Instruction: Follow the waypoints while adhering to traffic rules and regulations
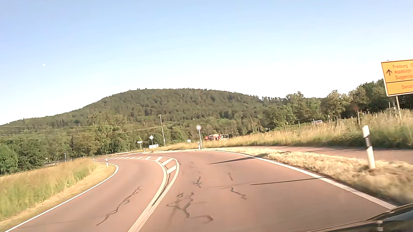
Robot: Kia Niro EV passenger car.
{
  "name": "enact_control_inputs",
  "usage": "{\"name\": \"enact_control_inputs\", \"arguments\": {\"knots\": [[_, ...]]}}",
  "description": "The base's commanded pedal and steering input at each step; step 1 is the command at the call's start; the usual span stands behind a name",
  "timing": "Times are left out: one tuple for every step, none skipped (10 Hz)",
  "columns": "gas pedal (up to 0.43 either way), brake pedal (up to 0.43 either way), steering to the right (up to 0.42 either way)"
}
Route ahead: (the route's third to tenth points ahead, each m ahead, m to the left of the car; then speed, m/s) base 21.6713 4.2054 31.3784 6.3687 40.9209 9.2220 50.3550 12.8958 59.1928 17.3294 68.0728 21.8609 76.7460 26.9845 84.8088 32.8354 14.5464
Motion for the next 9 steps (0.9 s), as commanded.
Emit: {"name": "enact_control_inputs", "arguments": {"knots": [[0.079,0.0,-0.034],[0.079,0.0,-0.03],[0.079,0.0,-0.028],[0.079,0.0,-0.027],[0.079,0.0,-0.027],[0.079,0.0,-0.027],[0.087,0.0,-0.028],[0.11,0.0,-0.028],[0.13,0.0,-0.029]]}}
